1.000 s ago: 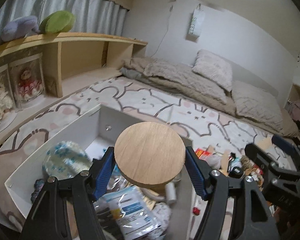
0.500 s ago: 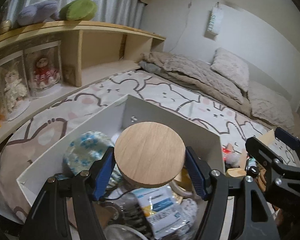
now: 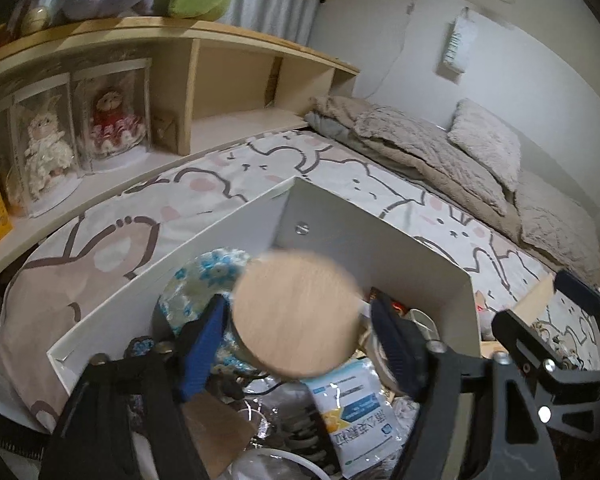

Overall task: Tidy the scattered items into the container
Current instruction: 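Open the left tool to drop the coaster into the white box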

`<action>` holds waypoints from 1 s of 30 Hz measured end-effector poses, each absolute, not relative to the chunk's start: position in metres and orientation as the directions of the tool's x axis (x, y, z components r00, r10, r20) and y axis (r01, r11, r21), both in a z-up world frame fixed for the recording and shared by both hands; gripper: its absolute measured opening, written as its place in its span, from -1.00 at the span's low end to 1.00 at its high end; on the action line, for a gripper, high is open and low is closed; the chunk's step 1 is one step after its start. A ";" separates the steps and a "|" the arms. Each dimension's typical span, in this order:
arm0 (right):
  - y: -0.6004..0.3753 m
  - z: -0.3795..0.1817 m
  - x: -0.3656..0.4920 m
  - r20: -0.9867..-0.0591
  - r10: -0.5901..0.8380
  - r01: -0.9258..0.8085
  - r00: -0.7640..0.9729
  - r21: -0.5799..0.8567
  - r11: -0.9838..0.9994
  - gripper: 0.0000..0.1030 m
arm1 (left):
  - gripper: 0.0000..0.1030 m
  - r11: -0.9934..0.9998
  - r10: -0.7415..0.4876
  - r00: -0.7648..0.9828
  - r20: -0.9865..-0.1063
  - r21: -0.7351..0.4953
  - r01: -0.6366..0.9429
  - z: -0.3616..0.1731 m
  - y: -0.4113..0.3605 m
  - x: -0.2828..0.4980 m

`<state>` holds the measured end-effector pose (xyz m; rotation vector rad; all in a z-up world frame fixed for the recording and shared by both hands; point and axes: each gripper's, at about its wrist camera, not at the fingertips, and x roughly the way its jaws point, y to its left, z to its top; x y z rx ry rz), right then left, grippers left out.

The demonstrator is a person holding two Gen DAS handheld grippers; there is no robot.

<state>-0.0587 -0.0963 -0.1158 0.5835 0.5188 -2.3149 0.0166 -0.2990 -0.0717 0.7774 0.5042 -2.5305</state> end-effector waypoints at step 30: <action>-0.135 -0.156 -0.029 -0.711 -0.566 0.895 -0.417 -0.213 -0.392 0.92 | 0.73 -0.808 -0.336 -0.765 -0.549 -0.250 0.534 -0.060 -0.312 0.035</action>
